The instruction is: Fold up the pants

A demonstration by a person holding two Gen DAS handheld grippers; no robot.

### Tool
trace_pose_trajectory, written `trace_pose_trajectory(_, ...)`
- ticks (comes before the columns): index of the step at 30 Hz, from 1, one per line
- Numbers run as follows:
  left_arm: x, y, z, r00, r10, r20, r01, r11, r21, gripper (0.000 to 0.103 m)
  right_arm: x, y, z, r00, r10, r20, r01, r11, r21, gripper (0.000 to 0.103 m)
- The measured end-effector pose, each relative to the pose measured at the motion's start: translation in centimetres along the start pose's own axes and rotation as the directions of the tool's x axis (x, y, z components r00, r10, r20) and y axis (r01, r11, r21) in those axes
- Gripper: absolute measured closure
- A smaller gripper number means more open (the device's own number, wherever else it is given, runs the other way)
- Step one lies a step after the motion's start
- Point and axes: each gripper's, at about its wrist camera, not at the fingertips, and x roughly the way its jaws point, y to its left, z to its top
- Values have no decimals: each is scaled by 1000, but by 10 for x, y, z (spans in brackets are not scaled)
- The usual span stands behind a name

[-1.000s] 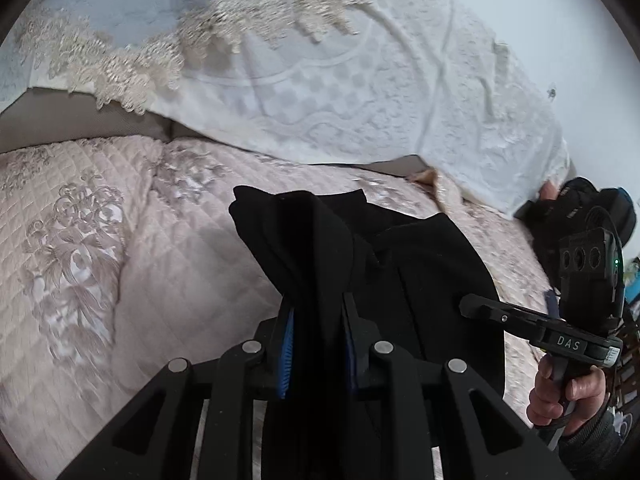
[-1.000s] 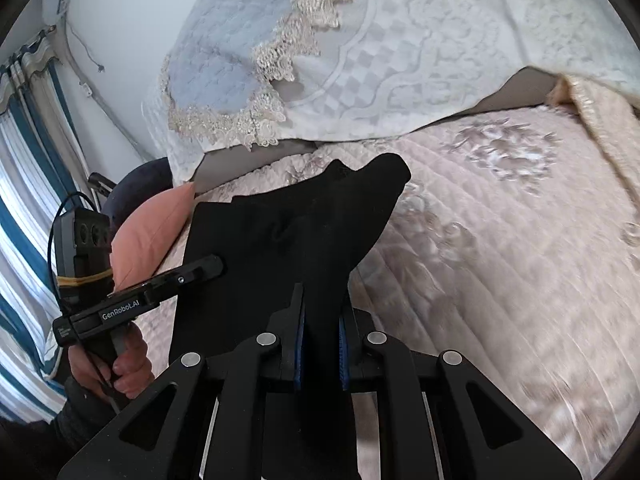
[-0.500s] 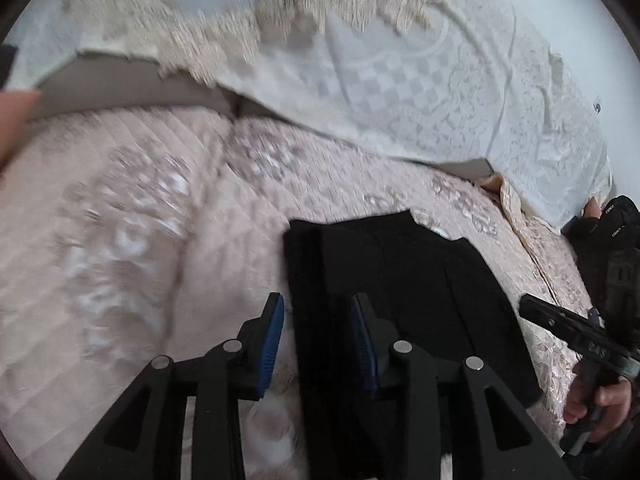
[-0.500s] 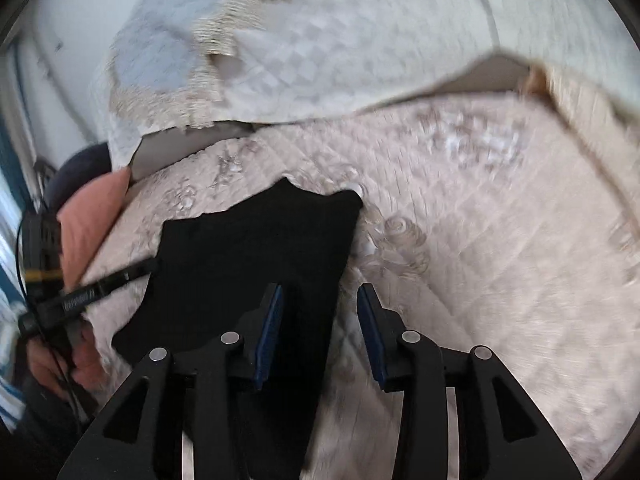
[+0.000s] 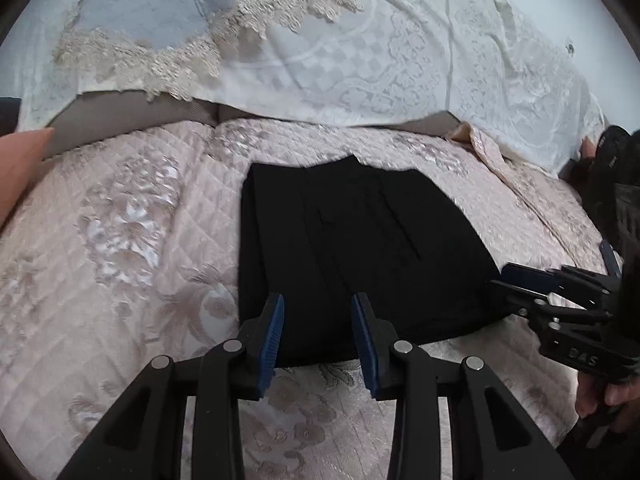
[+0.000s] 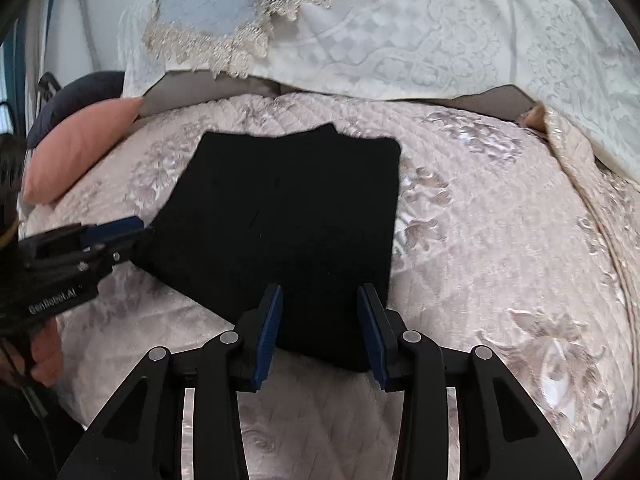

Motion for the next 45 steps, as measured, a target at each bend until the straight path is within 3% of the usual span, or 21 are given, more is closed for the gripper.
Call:
trace_pose_trajectory(6, -41, -13, -5, 997, 74, 13, -73, 997, -25, 66, -46, 14, -11, 999, -11, 53, 11, 1000, -10, 58)
trace_pose_trajectory(13, -64, -31, -30, 994, 104, -22, -105, 994, -28, 65, -61, 25, -36, 999, -37, 9, 37, 999, 23, 58)
trace_pose_trajectory(23, -58, -36, -52, 990, 105, -93, -109, 993, -43, 65, -55, 32, -58, 998, -46, -50, 48, 998, 37, 58)
trace_pose_trajectory(45, -58, -40, -52, 990, 104, -93, -107, 994, -23, 65, -56, 38, -55, 998, -51, -47, 51, 999, 14, 58)
